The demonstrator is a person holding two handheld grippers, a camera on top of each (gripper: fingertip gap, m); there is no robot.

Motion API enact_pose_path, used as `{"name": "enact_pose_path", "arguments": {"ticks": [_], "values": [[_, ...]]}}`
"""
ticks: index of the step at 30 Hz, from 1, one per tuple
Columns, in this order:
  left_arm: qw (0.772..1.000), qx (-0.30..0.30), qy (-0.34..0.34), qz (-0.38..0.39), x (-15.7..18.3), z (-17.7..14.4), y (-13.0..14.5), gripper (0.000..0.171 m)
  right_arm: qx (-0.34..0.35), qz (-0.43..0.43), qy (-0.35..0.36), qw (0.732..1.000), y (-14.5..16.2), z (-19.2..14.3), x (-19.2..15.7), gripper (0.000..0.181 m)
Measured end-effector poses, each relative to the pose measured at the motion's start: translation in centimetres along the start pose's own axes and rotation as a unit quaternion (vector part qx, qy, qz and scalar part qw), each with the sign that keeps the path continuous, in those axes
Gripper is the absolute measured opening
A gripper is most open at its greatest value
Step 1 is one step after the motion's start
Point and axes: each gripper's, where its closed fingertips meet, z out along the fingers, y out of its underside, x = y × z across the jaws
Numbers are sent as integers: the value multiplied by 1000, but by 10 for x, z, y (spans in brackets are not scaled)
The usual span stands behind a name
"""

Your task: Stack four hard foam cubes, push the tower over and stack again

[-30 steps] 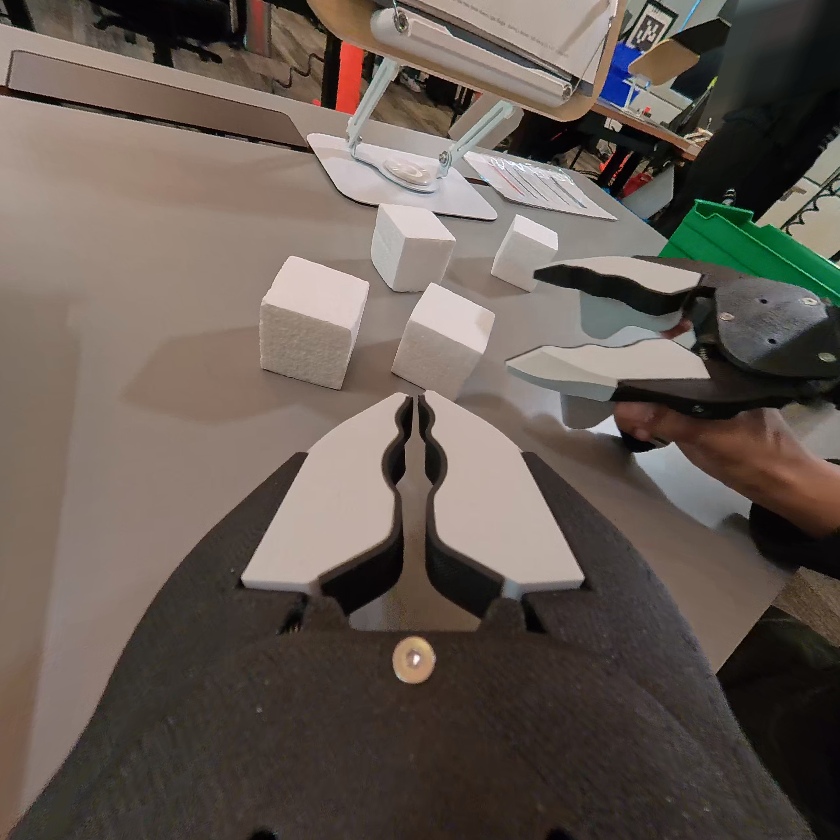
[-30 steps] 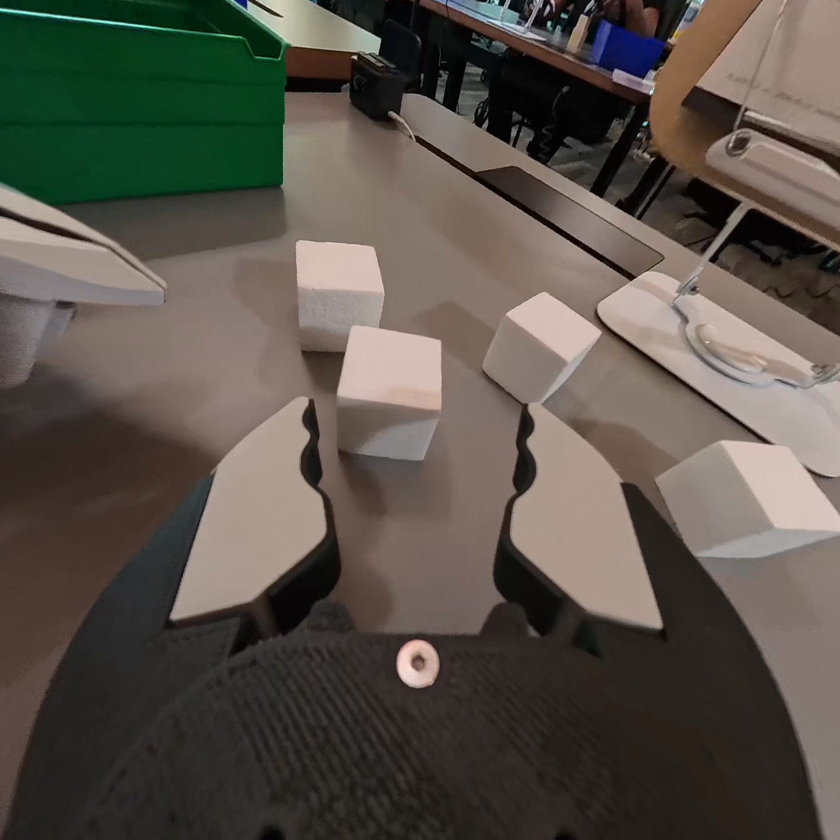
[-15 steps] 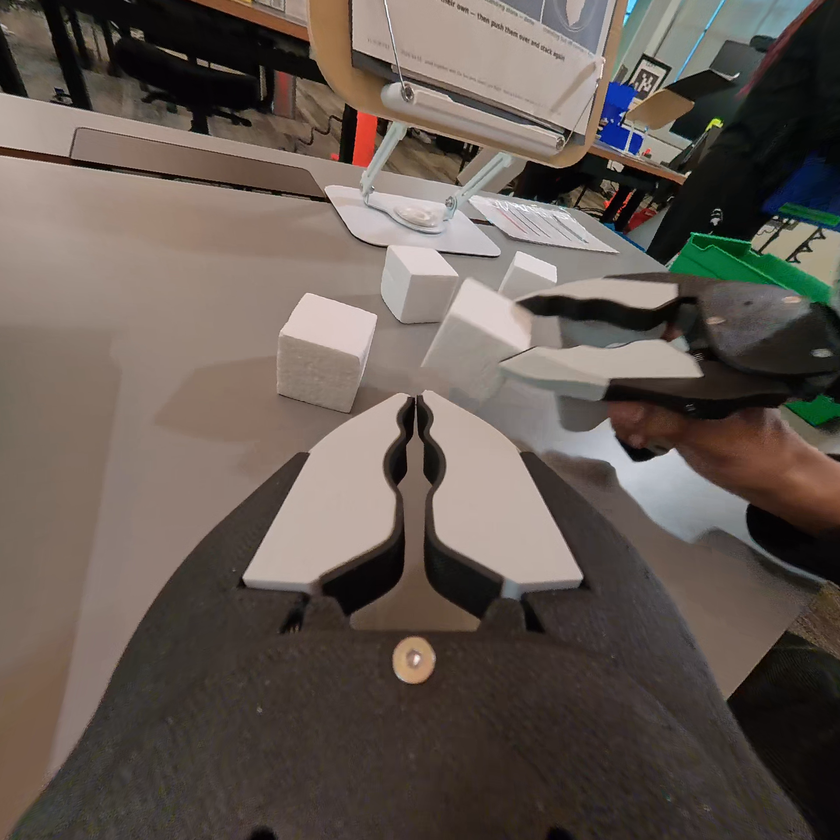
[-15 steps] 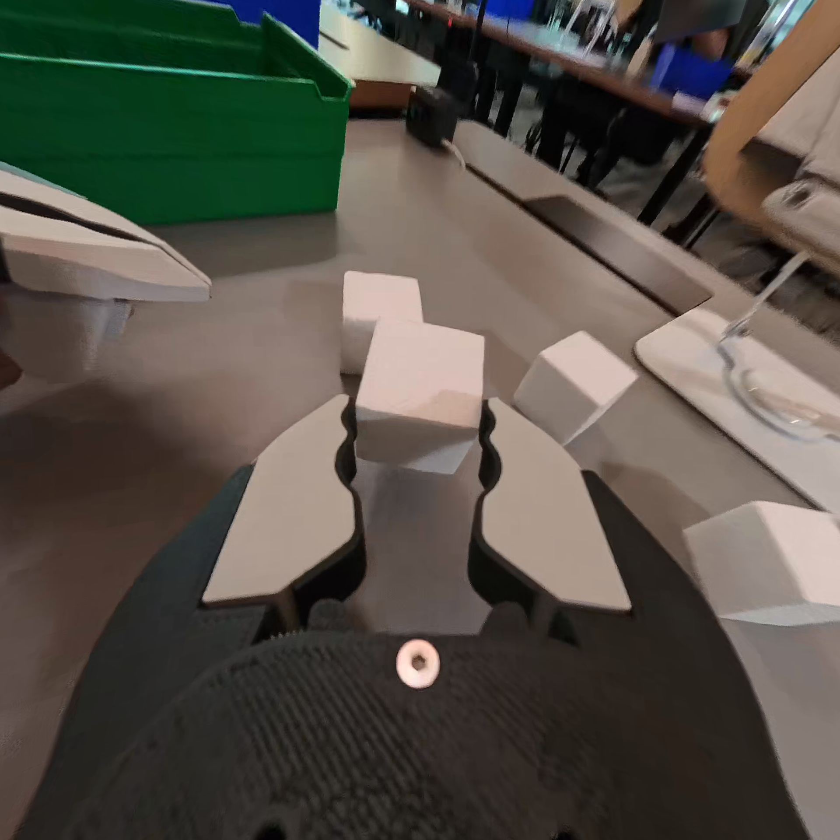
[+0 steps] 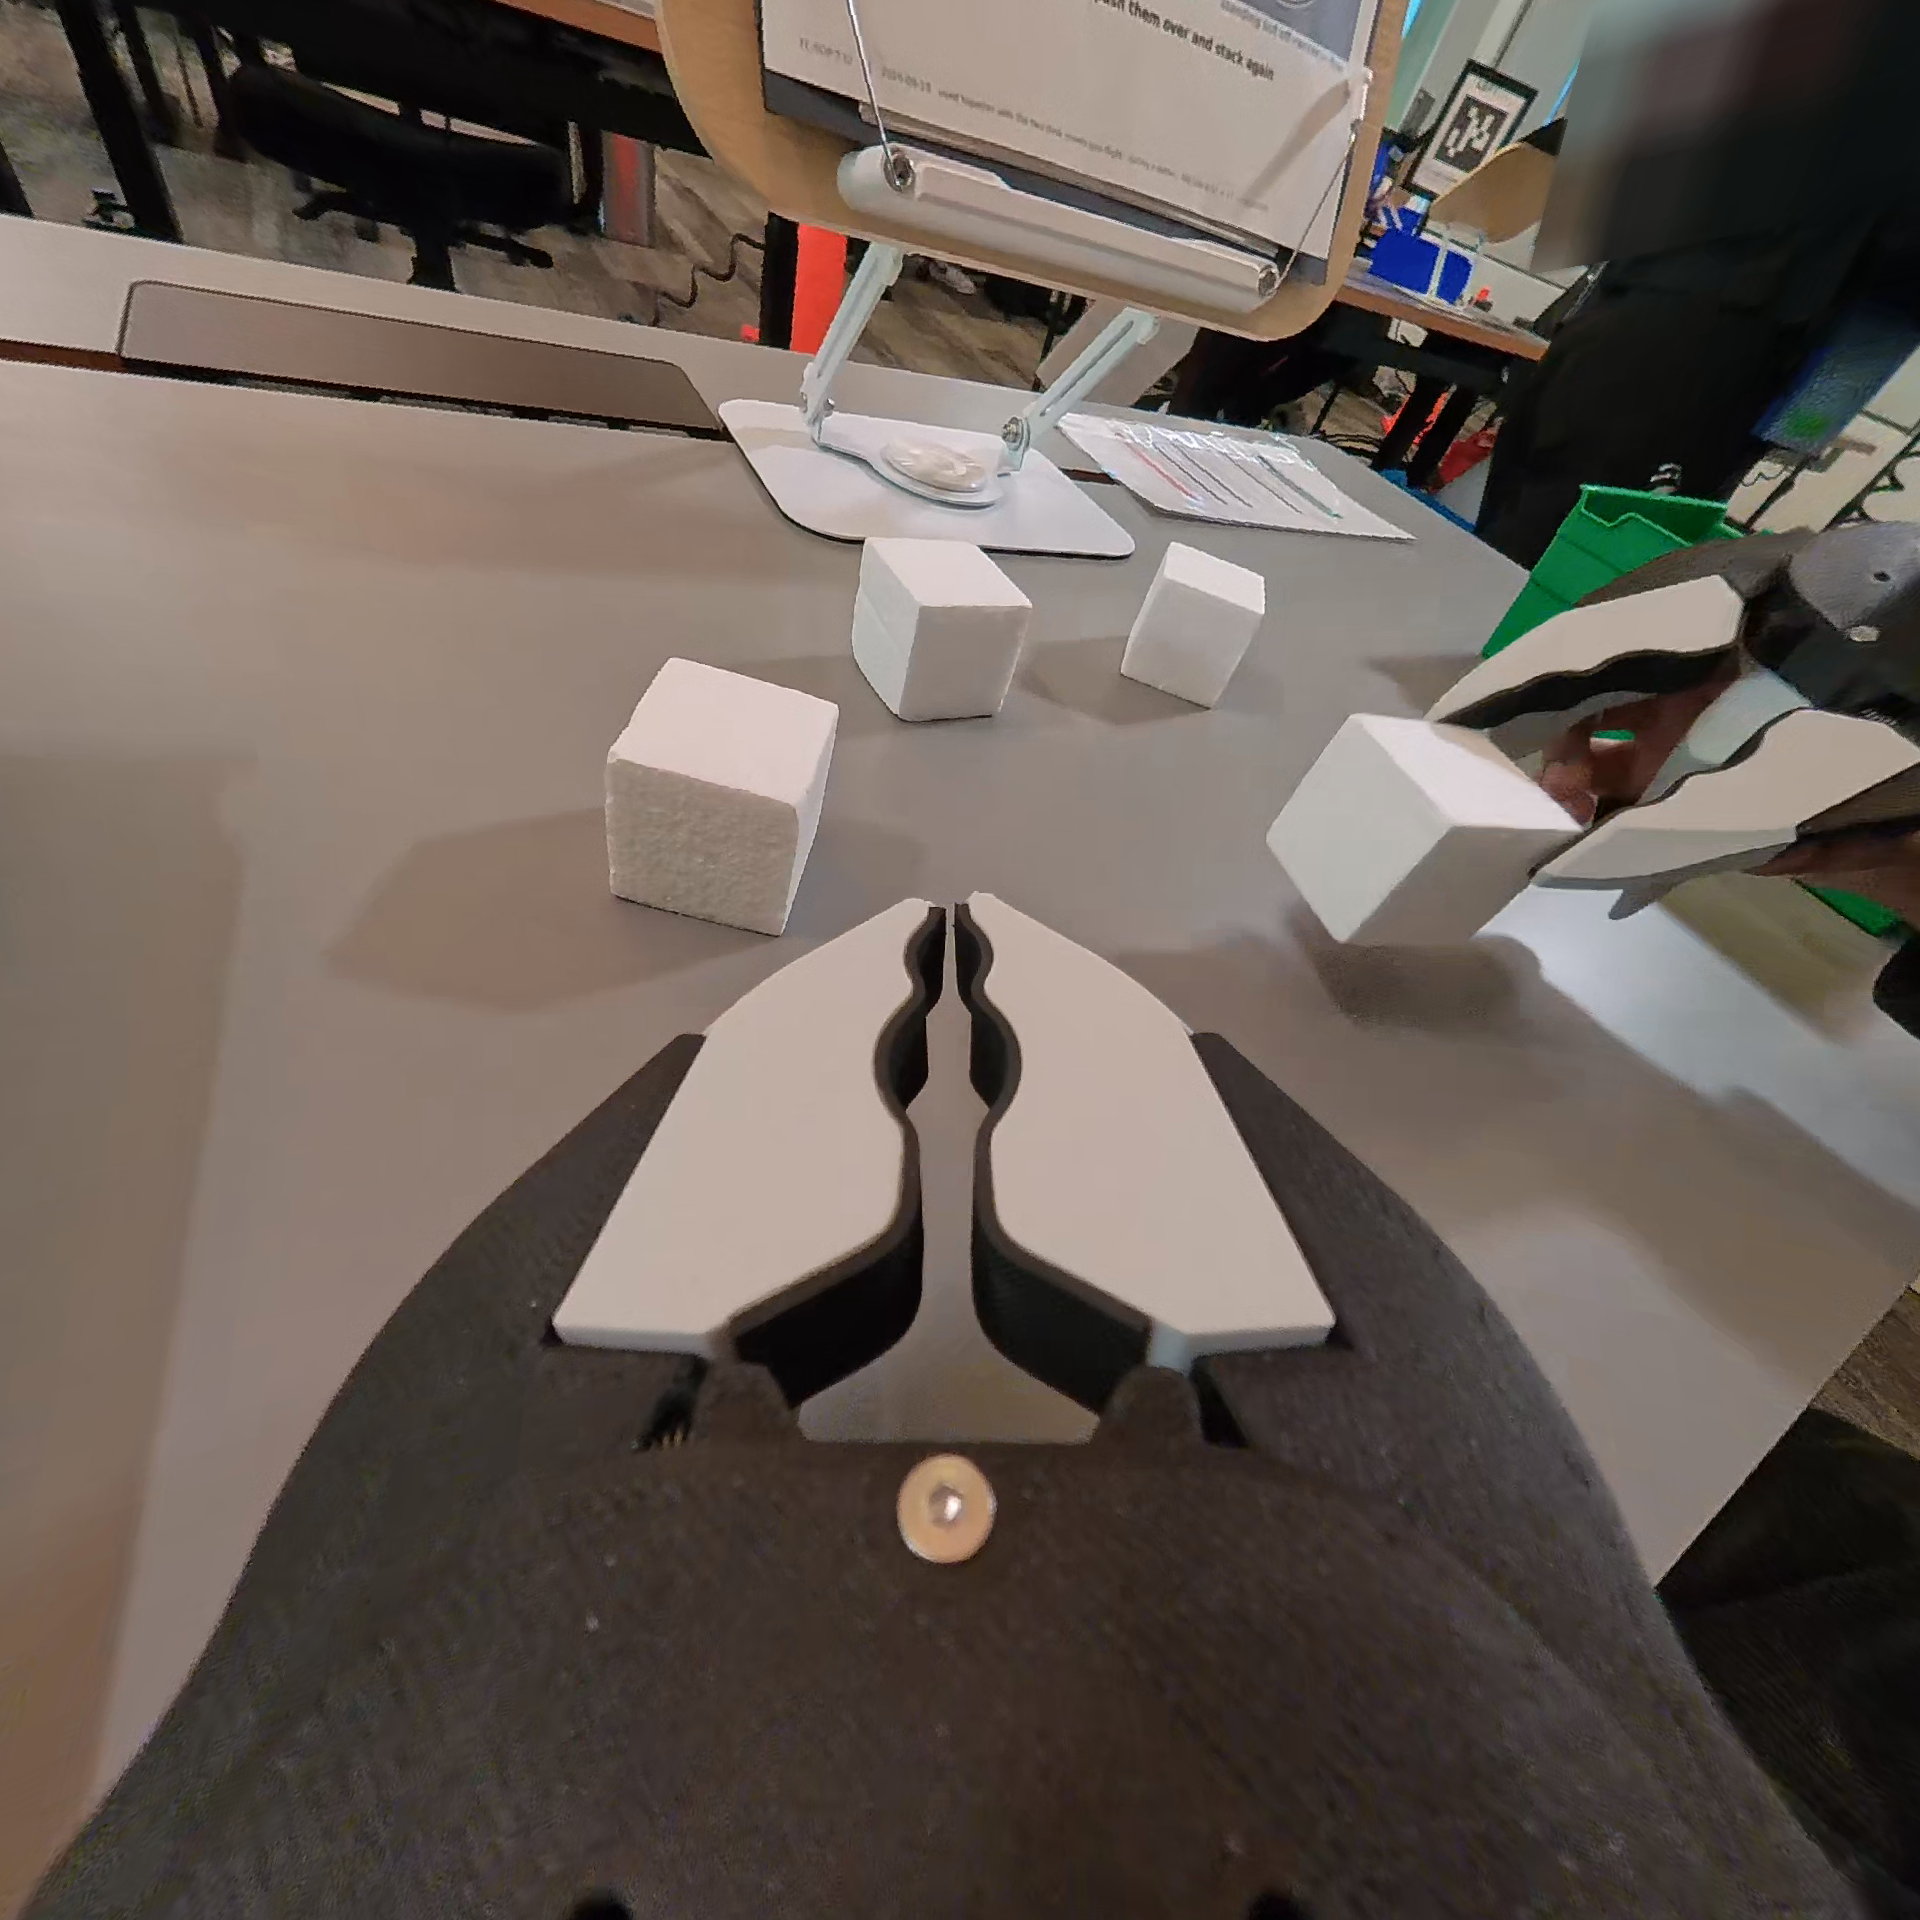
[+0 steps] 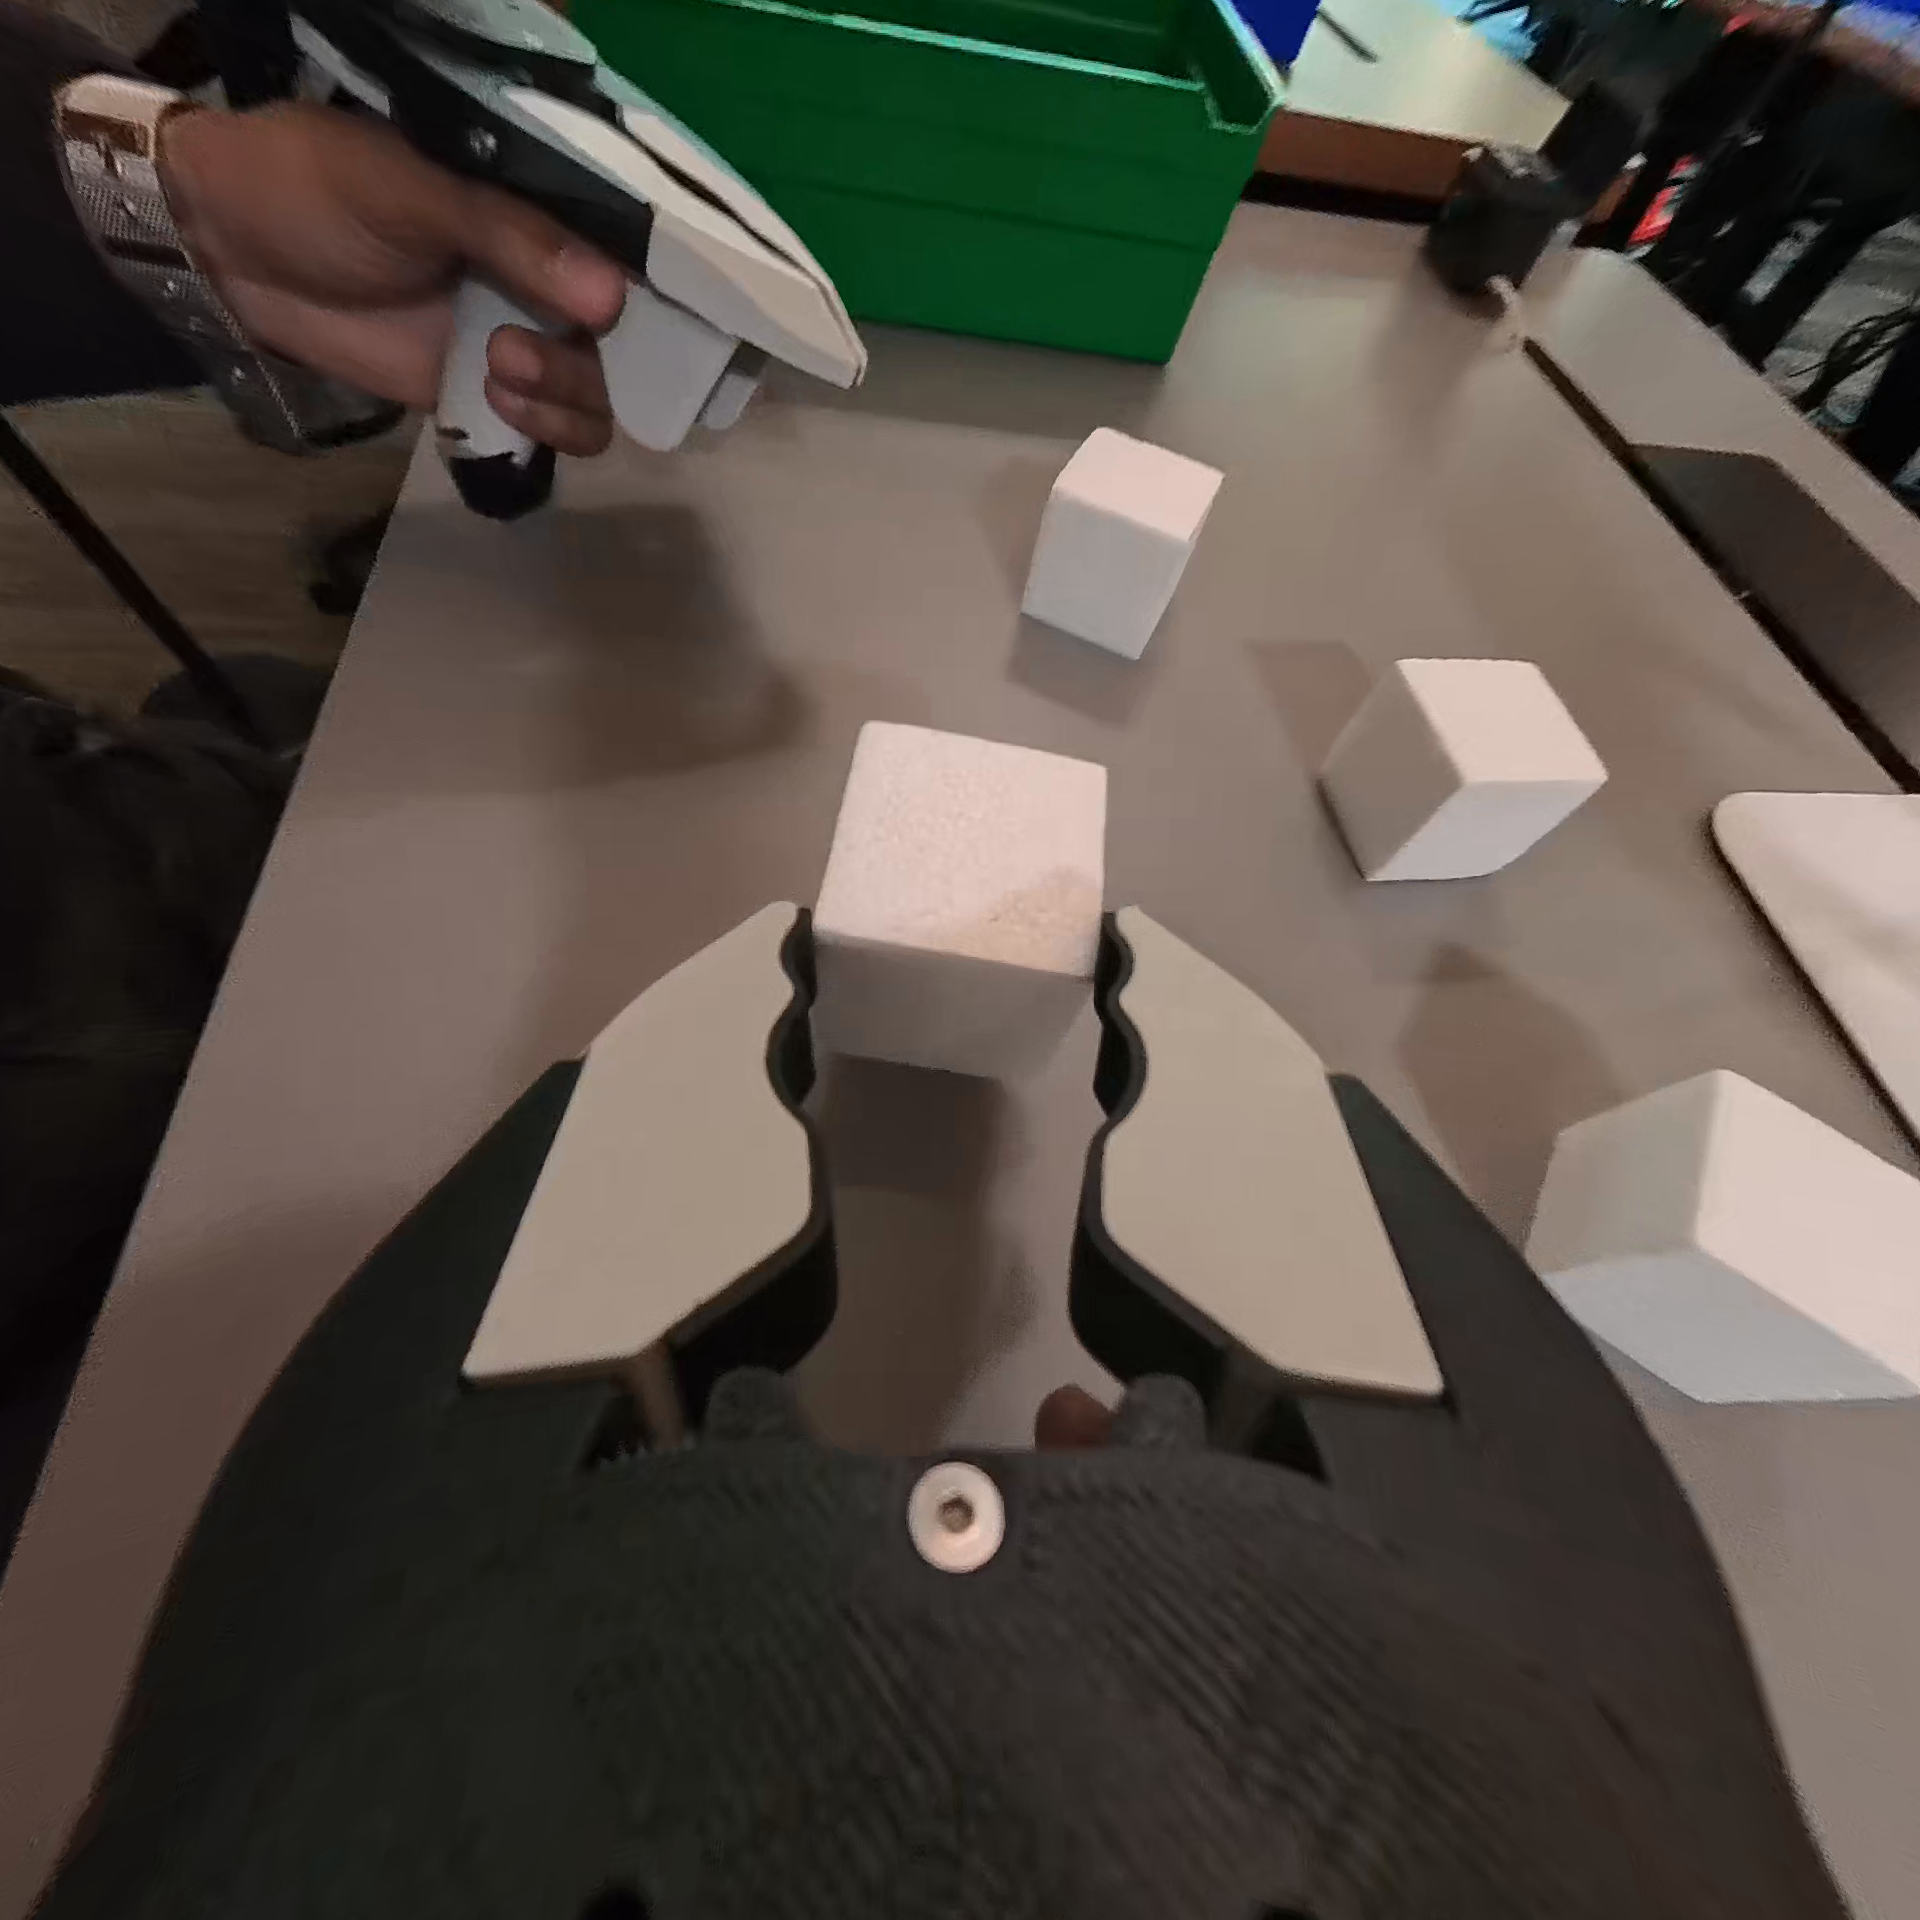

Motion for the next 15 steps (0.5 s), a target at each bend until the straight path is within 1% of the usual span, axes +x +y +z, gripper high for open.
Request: {"name": "enact_pose_path", "arguments": {"ticks": [4, 6, 8, 10, 12, 13, 15], "values": [[1000, -4, 2, 2, 1, 2, 2, 2, -41, -9, -16, 999, 16, 3, 1, 53], [1000, -9, 5, 0, 2, 3, 4, 2, -49, -11, 11, 999, 25, 3, 10, 53], [1000, -10, 7, -1, 2, 3, 4, 2, -44, -19, 53, 997, 28, 1, 20, 54], [1000, -8, 5, -2, 1, 3, 3, 2, -42, -26, 98, 994, 28, -1, 32, 64], [1000, -8, 3, -6, 0, 3, 3, 2, -45, -12, 92, 995, 28, -1, 30, 73], [1000, -10, 3, -9, -1, 3, 4, 2, -44, 1, 88, 995, 27, -2, 29, 81], [1000, -13, 2, -16, -2, 3, 5, 2, -38, 23, 94, 995, 24, -7, 30, 86]]}}
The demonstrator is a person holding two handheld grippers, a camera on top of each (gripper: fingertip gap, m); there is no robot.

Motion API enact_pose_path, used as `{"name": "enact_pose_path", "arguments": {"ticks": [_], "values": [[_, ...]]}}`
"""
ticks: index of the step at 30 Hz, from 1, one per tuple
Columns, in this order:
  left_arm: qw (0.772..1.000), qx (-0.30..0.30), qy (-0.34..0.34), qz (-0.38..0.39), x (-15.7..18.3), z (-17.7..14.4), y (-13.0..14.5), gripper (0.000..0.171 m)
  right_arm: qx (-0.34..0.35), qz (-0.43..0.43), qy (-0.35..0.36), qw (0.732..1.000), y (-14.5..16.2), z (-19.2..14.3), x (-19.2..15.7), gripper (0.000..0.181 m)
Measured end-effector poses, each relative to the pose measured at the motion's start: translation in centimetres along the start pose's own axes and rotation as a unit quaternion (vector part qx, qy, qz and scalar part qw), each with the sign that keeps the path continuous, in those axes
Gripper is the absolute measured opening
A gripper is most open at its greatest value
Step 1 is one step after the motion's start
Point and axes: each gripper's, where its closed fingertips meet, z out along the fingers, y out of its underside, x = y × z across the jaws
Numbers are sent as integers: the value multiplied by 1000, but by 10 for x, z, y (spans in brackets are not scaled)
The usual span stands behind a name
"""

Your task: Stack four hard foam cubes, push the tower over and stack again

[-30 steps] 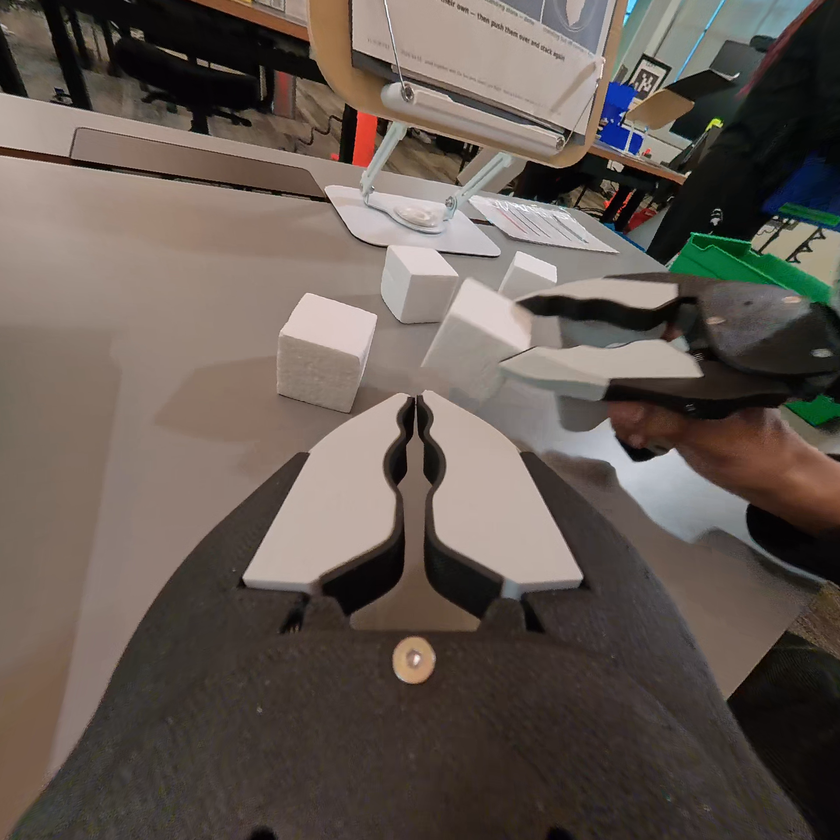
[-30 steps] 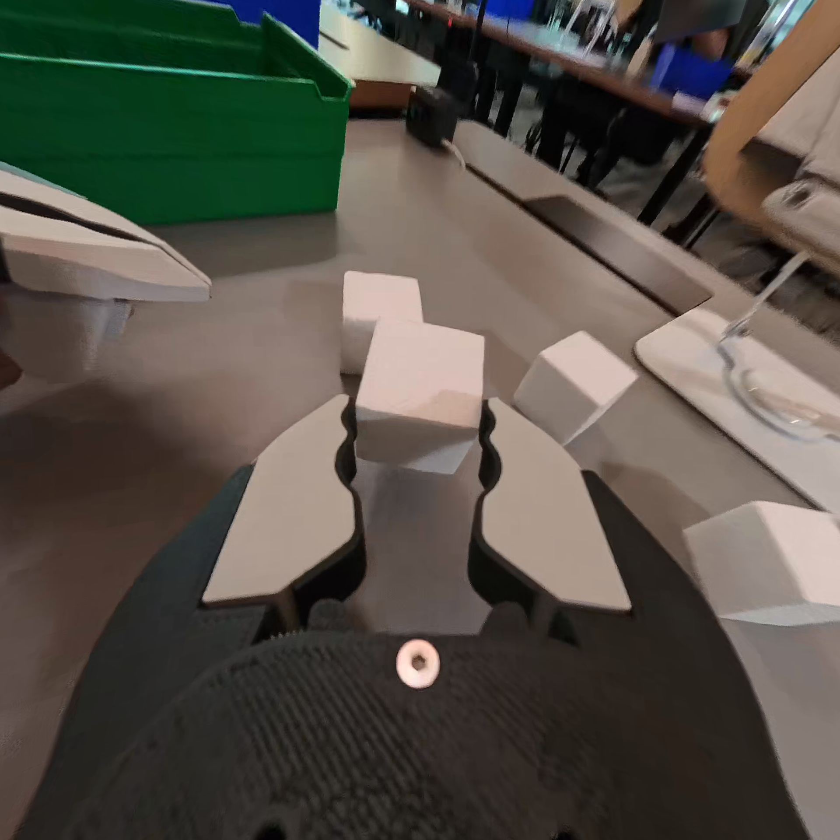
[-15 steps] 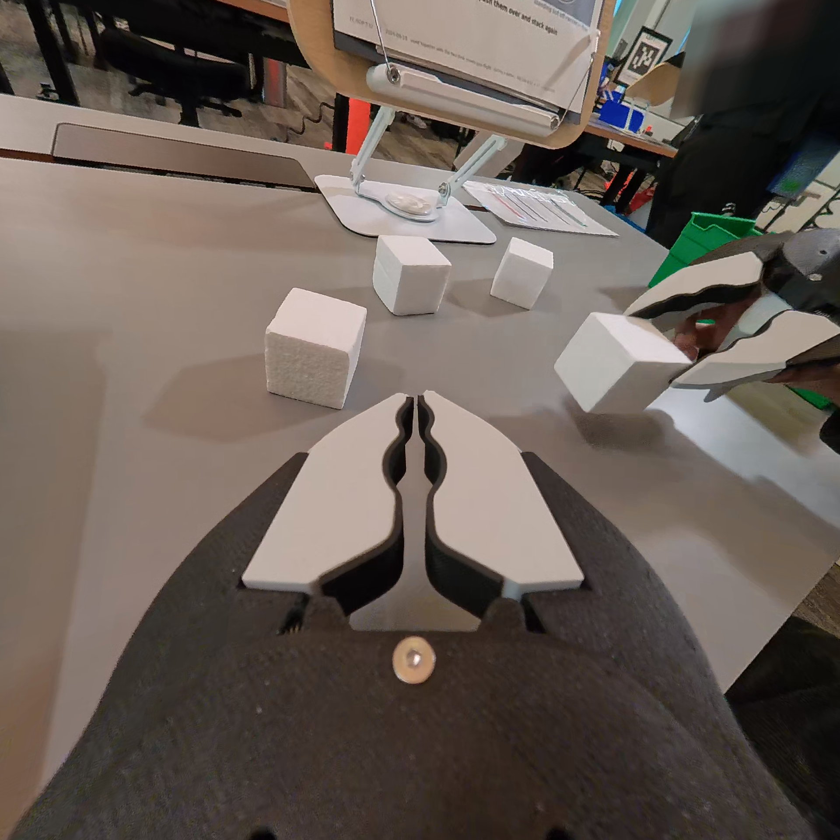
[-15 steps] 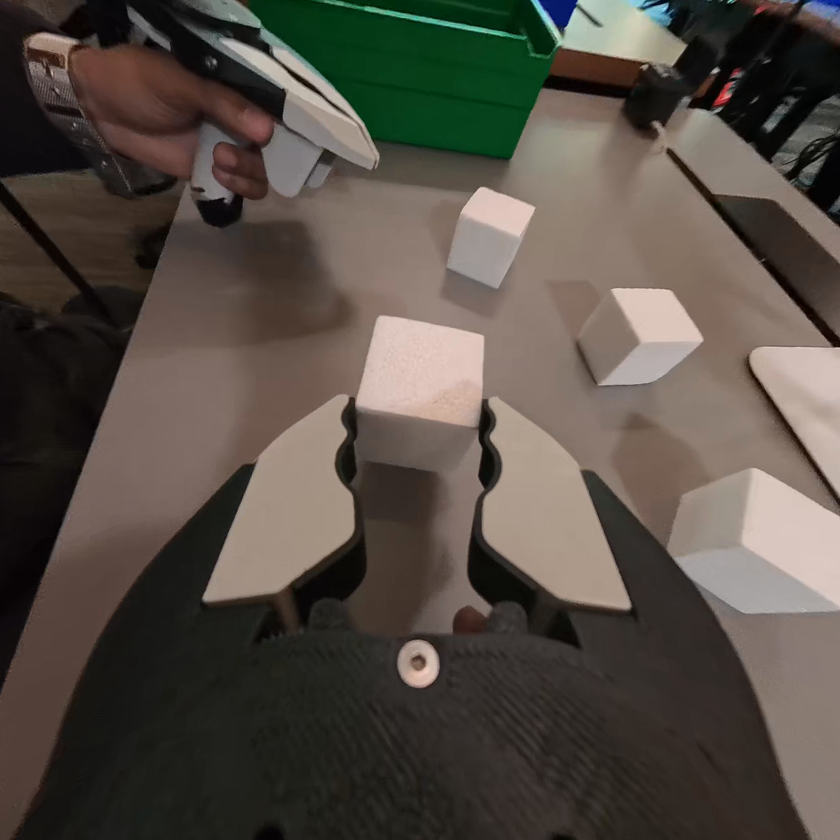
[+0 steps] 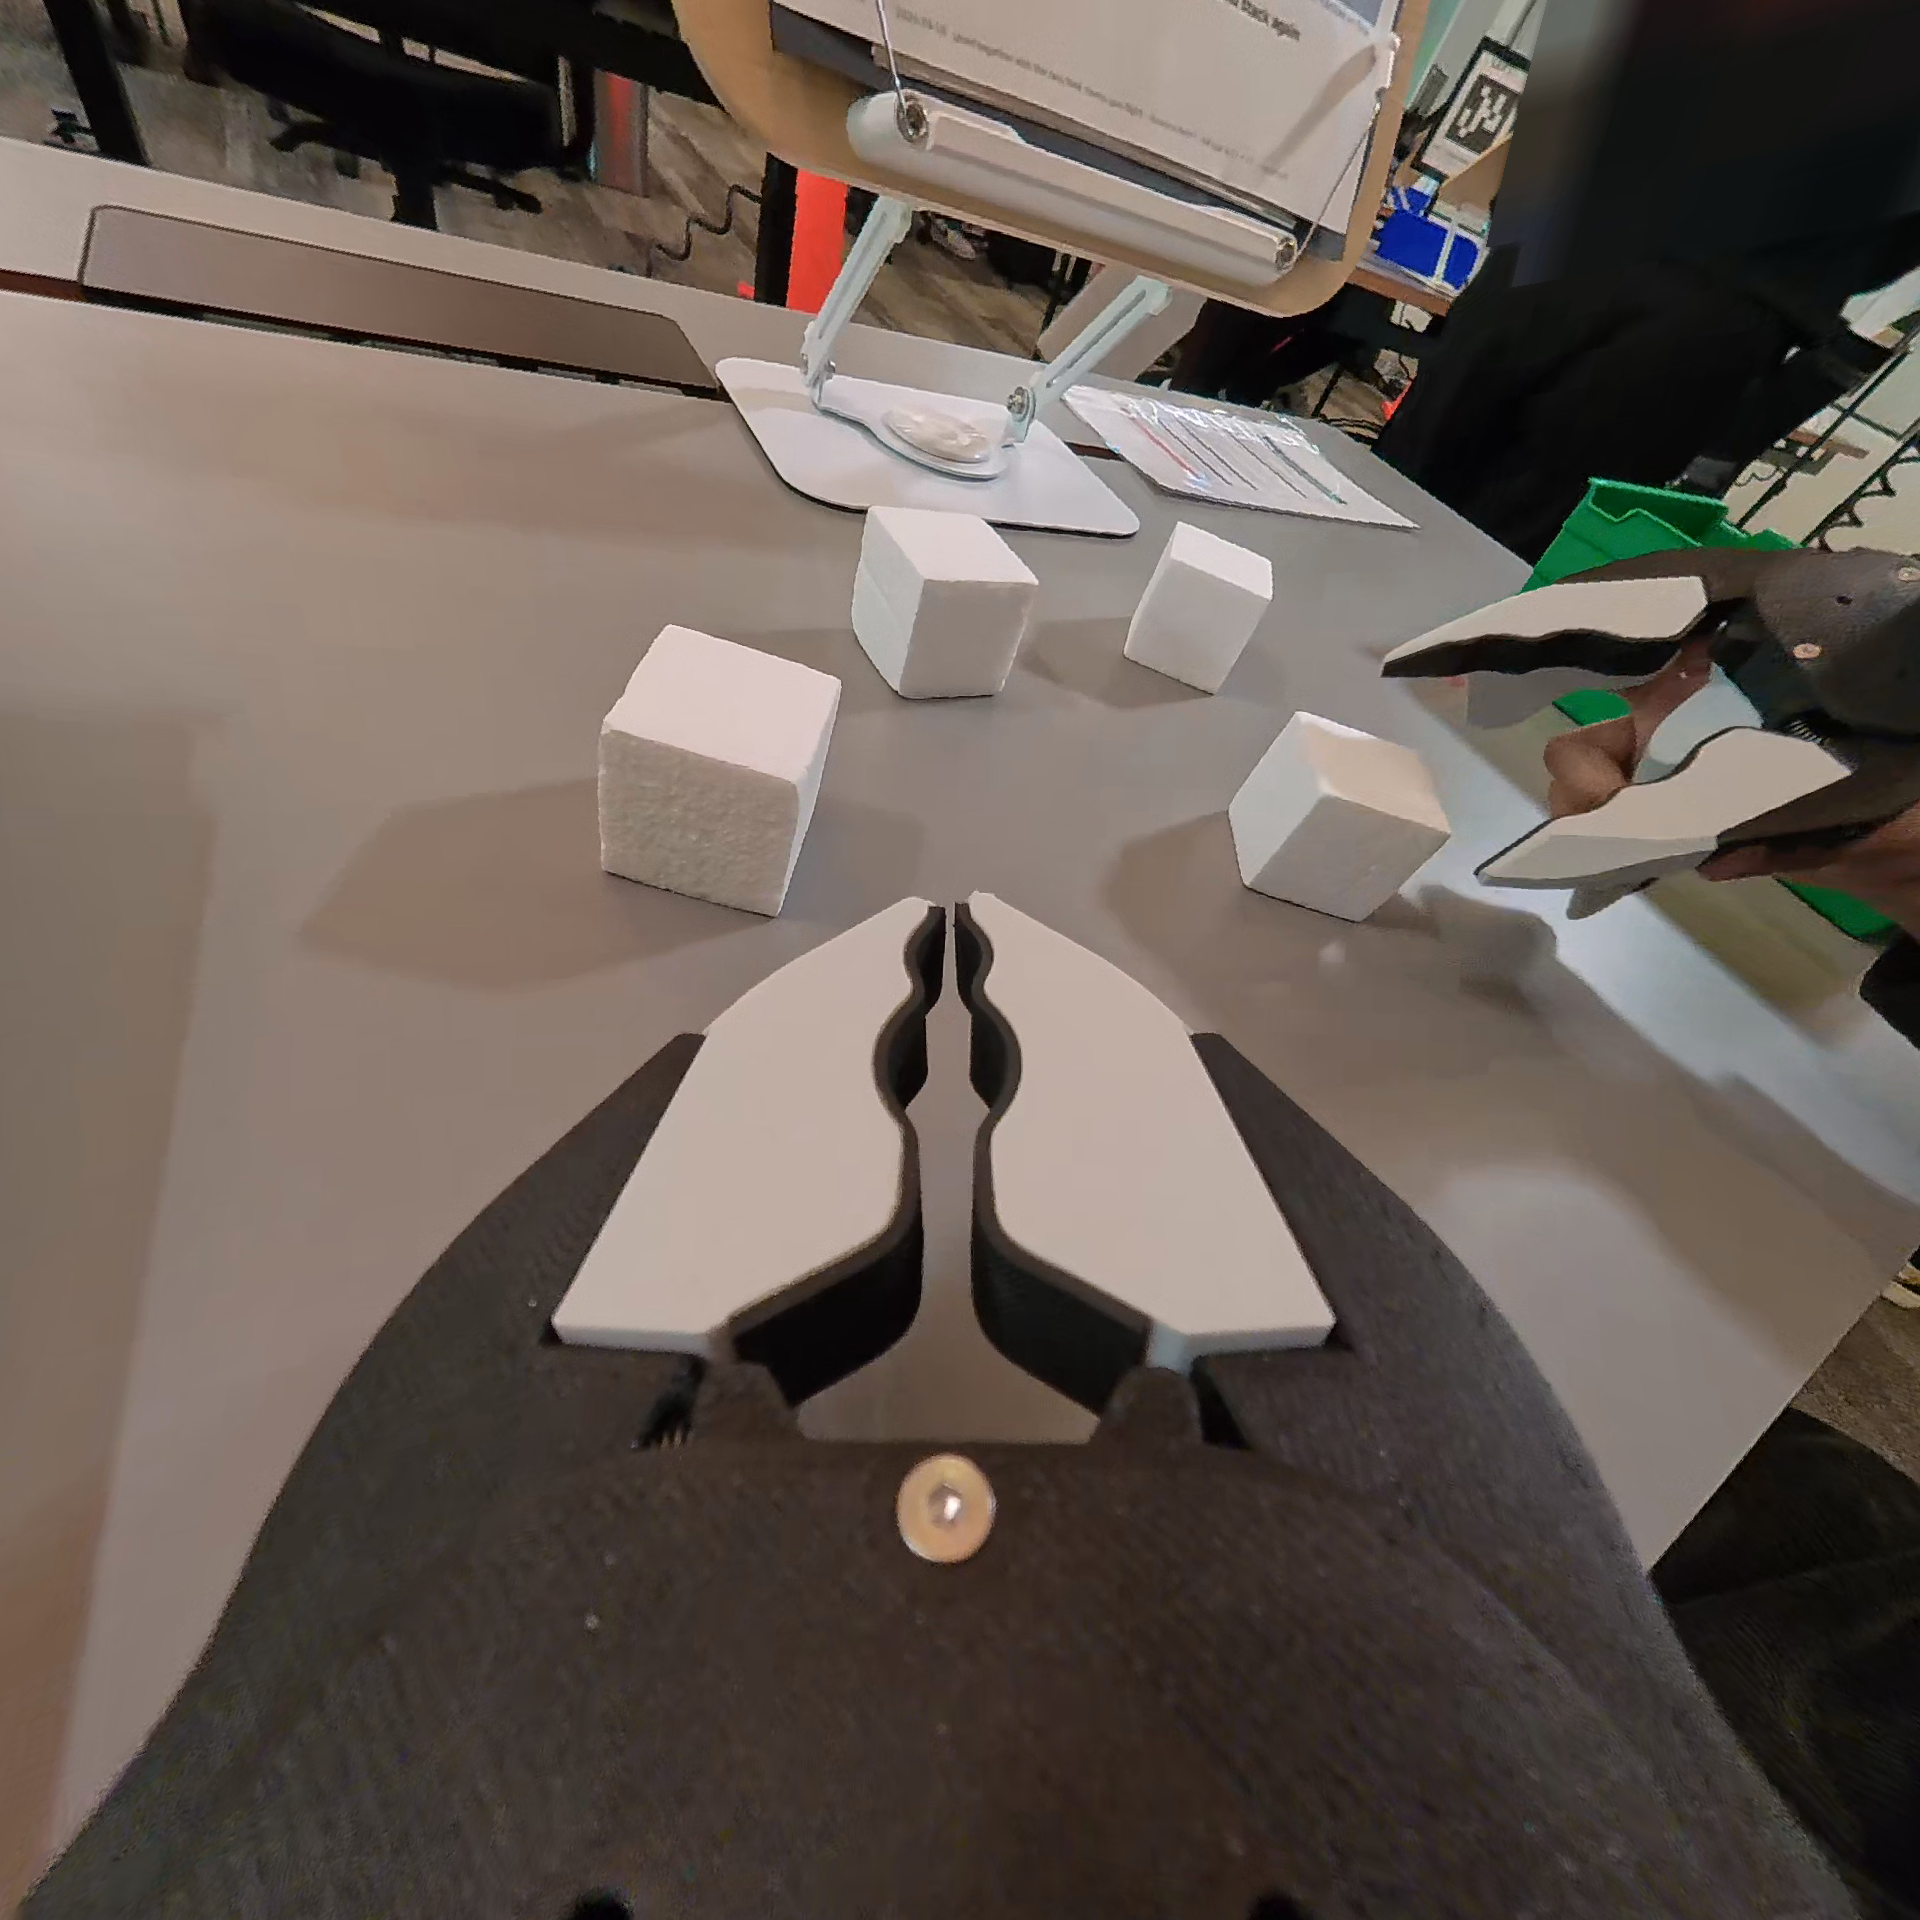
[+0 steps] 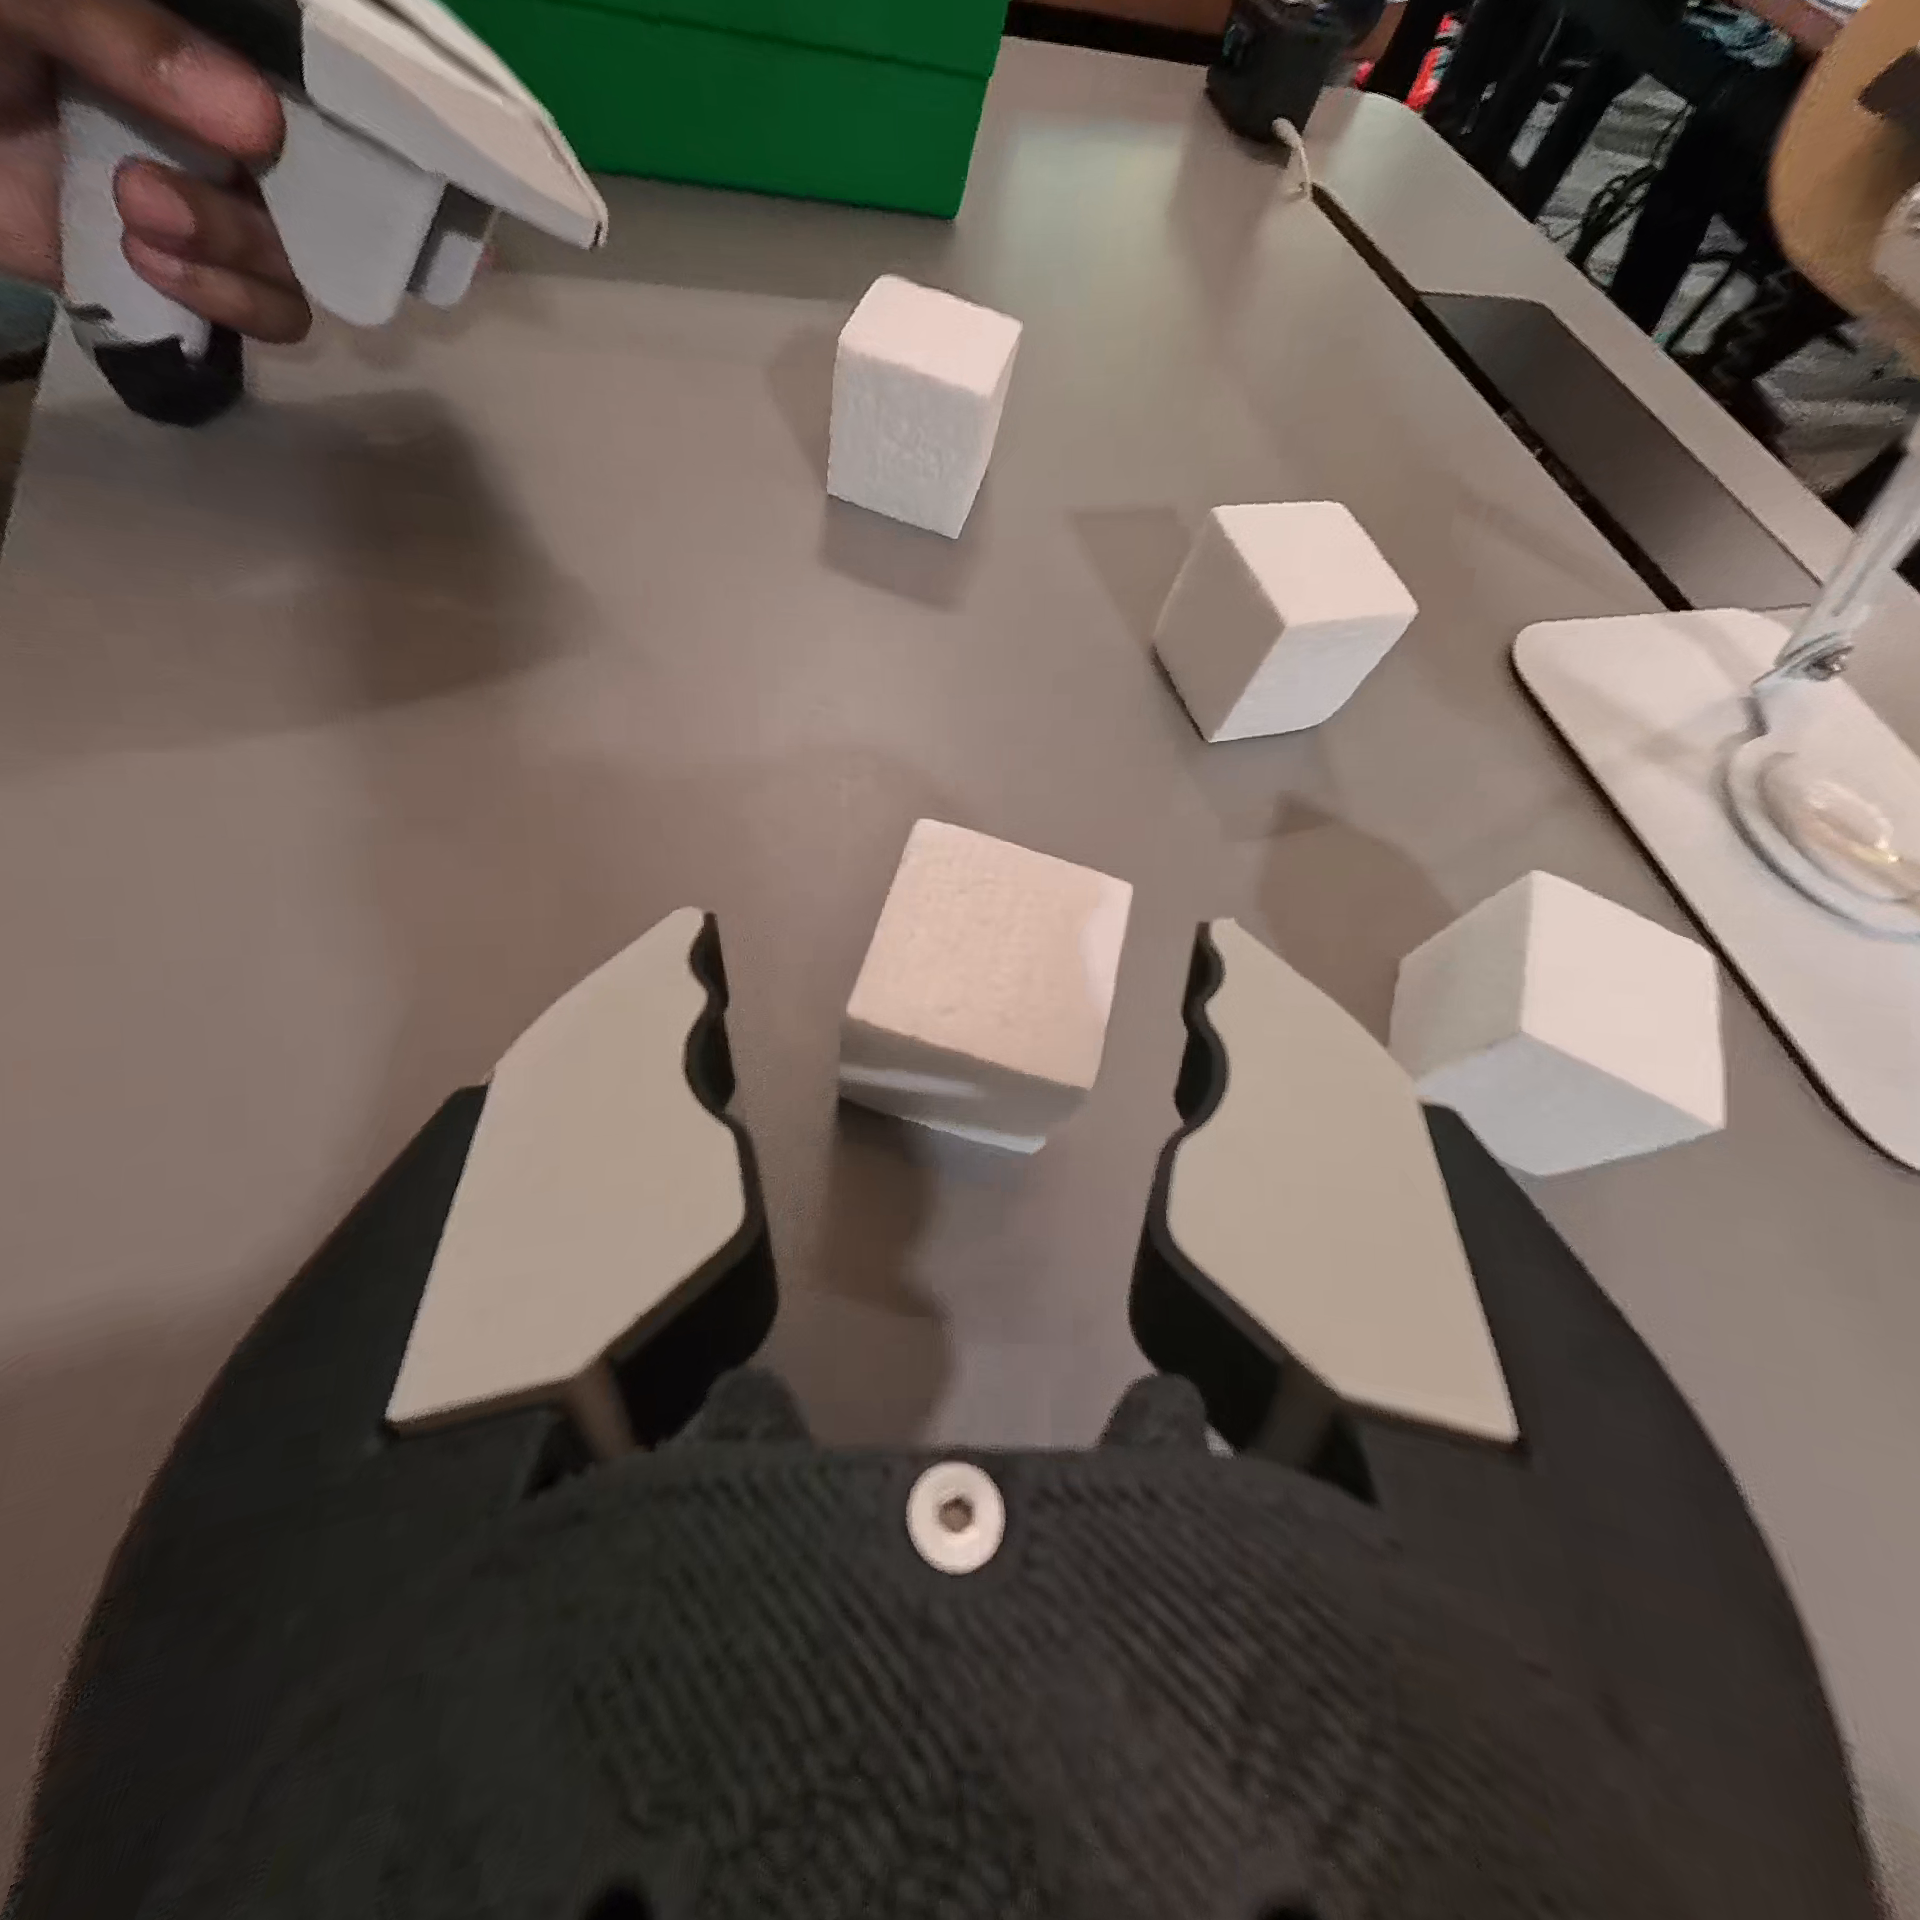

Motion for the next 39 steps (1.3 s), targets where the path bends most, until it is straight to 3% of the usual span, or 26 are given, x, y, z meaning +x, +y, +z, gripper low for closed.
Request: {"name": "enact_pose_path", "arguments": {"ticks": [2, 5, 7, 9, 11, 17, 32, 36, 39], "values": [[1000, 0, -1, -2, -1, -1, 0, 2, 20, 32, 17, 999, -6, -10, 4, 93], [1000, 2, -2, -4, -1, -1, 0, 2, 103, 109, 79, 986, -25, -34, 22, 92], [1000, -2, 1, -4, 0, 0, 1, 2, 154, 194, 136, 959, -32, -52, 42, 84], [1000, -9, 1, -7, -1, 1, 3, 2, 191, 261, 145, 935, -33, -61, 44, 84], [1000, -7, 3, -13, 0, 1, 3, 2, 163, 280, 163, 932, -19, -59, 40, 86], [999, -2, 6, -34, -1, 0, 2, 2, 33, 225, 160, 960, 19, -25, 17, 84], [998, -33, 13, -43, 0, 4, 12, 5, -31, 258, 78, 963, 32, 3, 1, 76], [998, -34, 17, -53, 0, 4, 13, 5, -28, 248, 83, 965, 31, 3, 3, 55], [997, -37, 19, -58, 0, 4, 14, 6, -16, 216, 93, 972, 28, -2, 8, 54]]}}
